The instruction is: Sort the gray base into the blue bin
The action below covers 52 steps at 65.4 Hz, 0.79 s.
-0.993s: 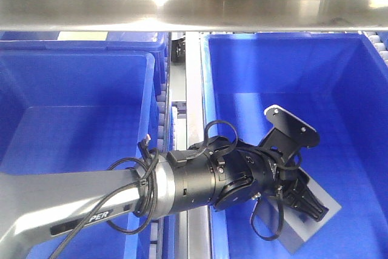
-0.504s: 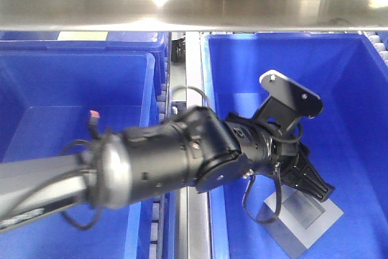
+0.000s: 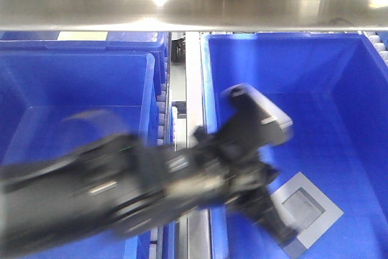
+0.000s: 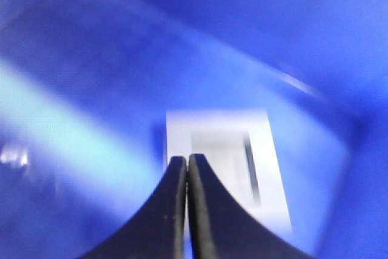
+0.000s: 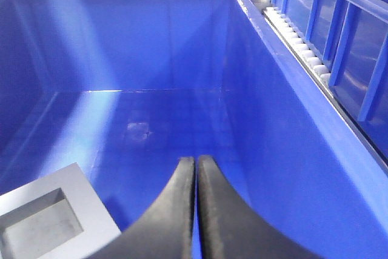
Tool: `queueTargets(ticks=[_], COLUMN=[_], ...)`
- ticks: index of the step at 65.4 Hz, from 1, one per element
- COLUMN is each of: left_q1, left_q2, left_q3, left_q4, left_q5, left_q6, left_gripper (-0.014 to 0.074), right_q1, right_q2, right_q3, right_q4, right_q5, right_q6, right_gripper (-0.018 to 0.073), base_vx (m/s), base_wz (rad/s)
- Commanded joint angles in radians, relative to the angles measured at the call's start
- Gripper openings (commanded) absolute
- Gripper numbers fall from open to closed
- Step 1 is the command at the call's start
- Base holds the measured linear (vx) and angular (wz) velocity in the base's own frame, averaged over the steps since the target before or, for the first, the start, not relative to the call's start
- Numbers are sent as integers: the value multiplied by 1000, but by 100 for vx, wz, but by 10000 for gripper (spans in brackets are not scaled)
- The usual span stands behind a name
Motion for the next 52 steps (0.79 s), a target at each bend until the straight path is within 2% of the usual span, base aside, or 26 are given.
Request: queueTargets(ticks=[1, 41, 52], left_q1=[-5, -3, -3], left_q2=[-150, -869, -1096], left_q3=[78, 581, 685], left_q4=[-6, -5, -7], left_q5=[-125, -137, -97], left_q6=[2, 2, -5], left_gripper=[-8, -6, -6], right_q1=[0, 0, 0], right_q2=[1, 1, 1], right_q3=[6, 6, 6], right_q4=[-7, -7, -7], right_q5=[-38, -38, -38], right_q6=[-8, -8, -8], right_gripper=[-5, -5, -5], base_vx=[0, 0, 0], base_wz=[0, 0, 0])
